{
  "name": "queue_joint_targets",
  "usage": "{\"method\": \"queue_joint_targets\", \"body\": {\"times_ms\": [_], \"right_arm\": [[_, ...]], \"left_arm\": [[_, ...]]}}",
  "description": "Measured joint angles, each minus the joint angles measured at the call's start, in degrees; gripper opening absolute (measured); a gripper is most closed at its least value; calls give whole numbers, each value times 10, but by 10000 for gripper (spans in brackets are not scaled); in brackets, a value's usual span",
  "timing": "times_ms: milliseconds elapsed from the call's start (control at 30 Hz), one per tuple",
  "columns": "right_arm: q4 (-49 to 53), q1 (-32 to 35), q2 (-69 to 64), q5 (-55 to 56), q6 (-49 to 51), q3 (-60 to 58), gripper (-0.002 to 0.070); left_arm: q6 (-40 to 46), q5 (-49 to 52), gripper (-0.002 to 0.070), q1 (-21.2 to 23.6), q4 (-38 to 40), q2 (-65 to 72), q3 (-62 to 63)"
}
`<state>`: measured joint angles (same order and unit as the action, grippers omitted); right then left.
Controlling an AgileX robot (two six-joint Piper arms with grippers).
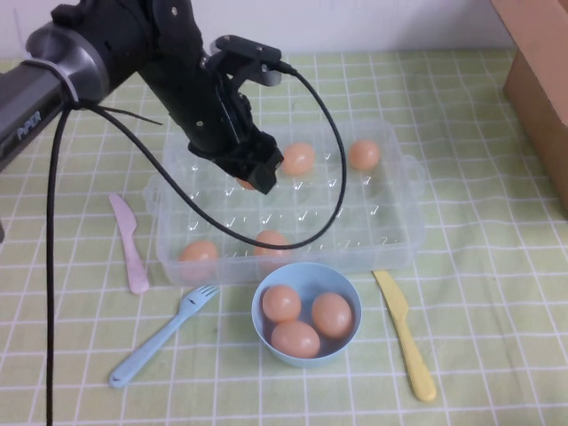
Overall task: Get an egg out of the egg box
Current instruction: Place the egg in the bowl
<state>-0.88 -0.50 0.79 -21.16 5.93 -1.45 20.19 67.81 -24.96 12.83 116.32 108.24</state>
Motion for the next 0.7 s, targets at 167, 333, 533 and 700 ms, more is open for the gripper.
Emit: {"method": "queue_joint_targets", "body": {"times_ms": [167, 333, 533, 700], "right_arm": [[0, 0, 0, 0, 0, 0, -17], [0, 0, 0, 0, 0, 0, -17], [0, 0, 0, 0, 0, 0, -17], [0, 0, 0, 0, 0, 0, -17]], "left_arm": [[19, 22, 352, -39, 1, -9, 0], [25, 22, 352, -93, -3, -22, -46], [12, -17, 352, -137, -55, -72, -178], [2, -63, 352, -139, -75, -99, -233]]}}
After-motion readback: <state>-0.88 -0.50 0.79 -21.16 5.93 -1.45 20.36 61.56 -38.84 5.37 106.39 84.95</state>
